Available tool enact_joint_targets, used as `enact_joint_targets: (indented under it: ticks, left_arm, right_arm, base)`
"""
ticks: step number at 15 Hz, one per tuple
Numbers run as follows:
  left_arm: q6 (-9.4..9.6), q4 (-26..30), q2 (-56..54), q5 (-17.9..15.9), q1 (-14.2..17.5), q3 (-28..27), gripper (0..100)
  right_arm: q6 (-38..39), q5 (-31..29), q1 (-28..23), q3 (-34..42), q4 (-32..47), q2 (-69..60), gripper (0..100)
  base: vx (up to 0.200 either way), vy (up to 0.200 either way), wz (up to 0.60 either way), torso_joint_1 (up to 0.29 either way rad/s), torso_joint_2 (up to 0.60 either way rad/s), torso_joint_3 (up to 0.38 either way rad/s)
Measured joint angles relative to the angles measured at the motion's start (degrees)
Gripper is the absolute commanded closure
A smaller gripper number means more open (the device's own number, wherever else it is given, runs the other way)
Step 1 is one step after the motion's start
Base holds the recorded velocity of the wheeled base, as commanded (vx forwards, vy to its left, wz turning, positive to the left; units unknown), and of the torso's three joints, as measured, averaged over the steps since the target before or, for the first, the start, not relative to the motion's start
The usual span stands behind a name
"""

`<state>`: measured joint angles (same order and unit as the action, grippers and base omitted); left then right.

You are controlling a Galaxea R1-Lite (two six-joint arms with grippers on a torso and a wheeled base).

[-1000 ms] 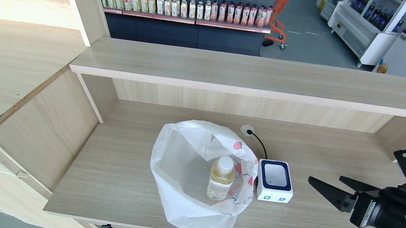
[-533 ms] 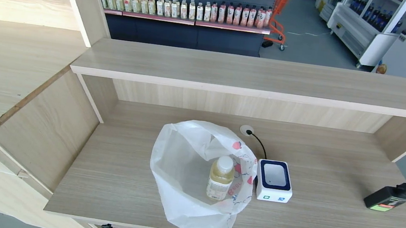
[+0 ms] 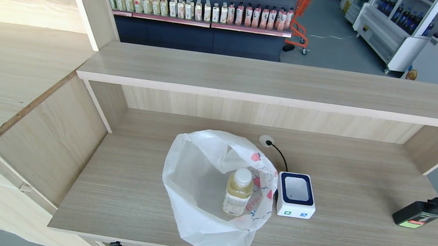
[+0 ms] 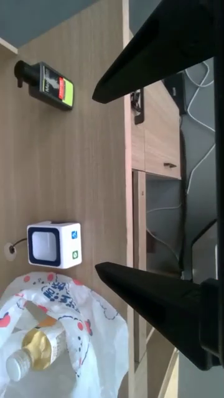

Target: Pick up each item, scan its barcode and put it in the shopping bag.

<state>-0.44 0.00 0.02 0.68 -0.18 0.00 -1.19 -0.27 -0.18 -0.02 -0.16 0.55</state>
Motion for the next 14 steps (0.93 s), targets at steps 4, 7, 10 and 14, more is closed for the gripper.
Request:
enact_joint_targets:
  ticks: [4, 7, 10, 14]
  left_arm:
    - [0.23, 0.0, 0.0, 0.07, 0.0, 0.0, 0]
    - [0.33, 0.02, 0.0, 0.16, -0.02, 0.0, 0]
    - [0.26, 0.0, 0.0, 0.16, 0.02, 0.0, 0]
    - [0.26, 0.0, 0.0, 0.18, 0.02, 0.0, 0]
  right_arm:
    - [0.27, 0.0, 0.0, 0.0, 0.0, -0.76, 0]
    - [0.29, 0.02, -0.04, 0.02, 0.02, -0.82, 0]
    - [0.38, 0.0, 0.02, 0.02, 0.02, -0.84, 0]
    - [0.44, 0.0, 0.0, 0.02, 0.06, -0.82, 0]
  base:
    - [0.0, -0.1, 0.0, 0.0, 0.0, 0.0]
    - [0.0, -0.2, 0.0, 0.004, 0.01, 0.004]
    - [0.0, -0.2, 0.0, 0.006, 0.0, 0.004]
    - [0.0, -0.2, 0.0, 0.002, 0.0, 0.001]
